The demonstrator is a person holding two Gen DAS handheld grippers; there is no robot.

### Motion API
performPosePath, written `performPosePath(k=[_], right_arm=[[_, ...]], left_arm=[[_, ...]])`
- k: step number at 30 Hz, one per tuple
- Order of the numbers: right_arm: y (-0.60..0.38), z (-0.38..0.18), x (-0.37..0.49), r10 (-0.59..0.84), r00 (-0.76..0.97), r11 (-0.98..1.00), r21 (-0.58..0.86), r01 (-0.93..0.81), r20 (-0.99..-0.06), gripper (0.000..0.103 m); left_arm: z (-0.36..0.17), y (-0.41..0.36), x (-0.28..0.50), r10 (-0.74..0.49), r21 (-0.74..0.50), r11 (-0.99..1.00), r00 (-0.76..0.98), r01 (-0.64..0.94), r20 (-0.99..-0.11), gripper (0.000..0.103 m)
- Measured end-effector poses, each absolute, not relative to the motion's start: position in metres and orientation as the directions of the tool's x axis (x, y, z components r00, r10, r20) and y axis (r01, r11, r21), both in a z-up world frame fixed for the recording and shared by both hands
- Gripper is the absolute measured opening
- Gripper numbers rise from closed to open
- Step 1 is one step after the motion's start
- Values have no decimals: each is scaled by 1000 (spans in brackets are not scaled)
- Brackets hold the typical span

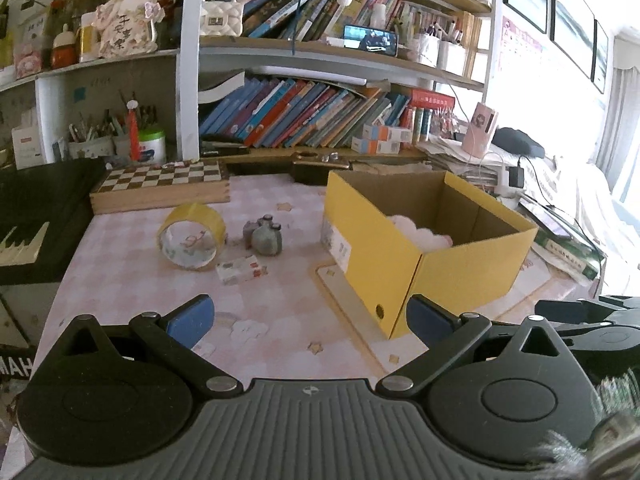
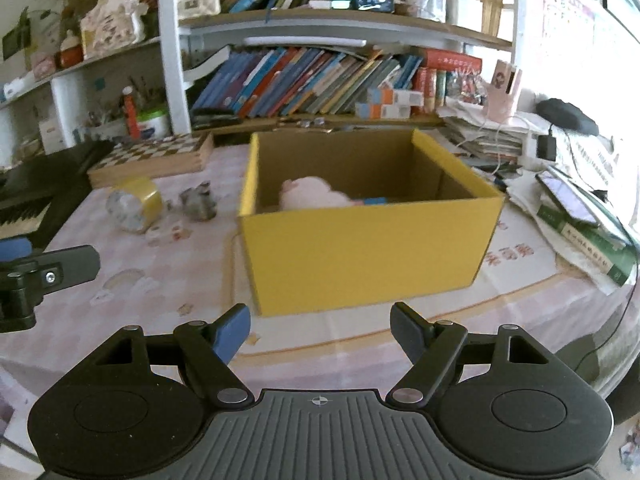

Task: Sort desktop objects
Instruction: 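Withdraw both open tools from the yellow box back over the table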

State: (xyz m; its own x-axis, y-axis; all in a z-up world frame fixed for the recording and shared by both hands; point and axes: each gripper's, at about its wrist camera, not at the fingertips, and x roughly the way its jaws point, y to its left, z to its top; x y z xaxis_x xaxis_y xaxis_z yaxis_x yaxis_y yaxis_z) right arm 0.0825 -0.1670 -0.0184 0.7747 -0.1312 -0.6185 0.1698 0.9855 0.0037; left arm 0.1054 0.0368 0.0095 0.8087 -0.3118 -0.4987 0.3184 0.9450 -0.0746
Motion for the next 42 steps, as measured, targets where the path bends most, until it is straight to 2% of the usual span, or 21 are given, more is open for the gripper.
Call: performPosePath(k=[10,15,22,29,42], right_arm=[[-122,-25,76,-81,768,994,9,111,-636,79],[-103,-33,79,-28,734,997,30,66,-679,79],[-72,-33,90,46,735,999,28,-37,-677,79],[-47,-30,98,73,748,996,9,-89,-660,79],[-46,-36,126,98,732,991,2,-131,-674,79]], left_arm=[[2,79,93,-274,-70,958,804,280,-528,103],[-4,98,89,-234,-61,968,792,243,-563,103],[4,134,79,-179,-76,984,833,164,-523,103],[5,154,75,-134,-96,991,841,98,-524,103],[-1,147,104,-144,-112,989,834,99,-533,103]])
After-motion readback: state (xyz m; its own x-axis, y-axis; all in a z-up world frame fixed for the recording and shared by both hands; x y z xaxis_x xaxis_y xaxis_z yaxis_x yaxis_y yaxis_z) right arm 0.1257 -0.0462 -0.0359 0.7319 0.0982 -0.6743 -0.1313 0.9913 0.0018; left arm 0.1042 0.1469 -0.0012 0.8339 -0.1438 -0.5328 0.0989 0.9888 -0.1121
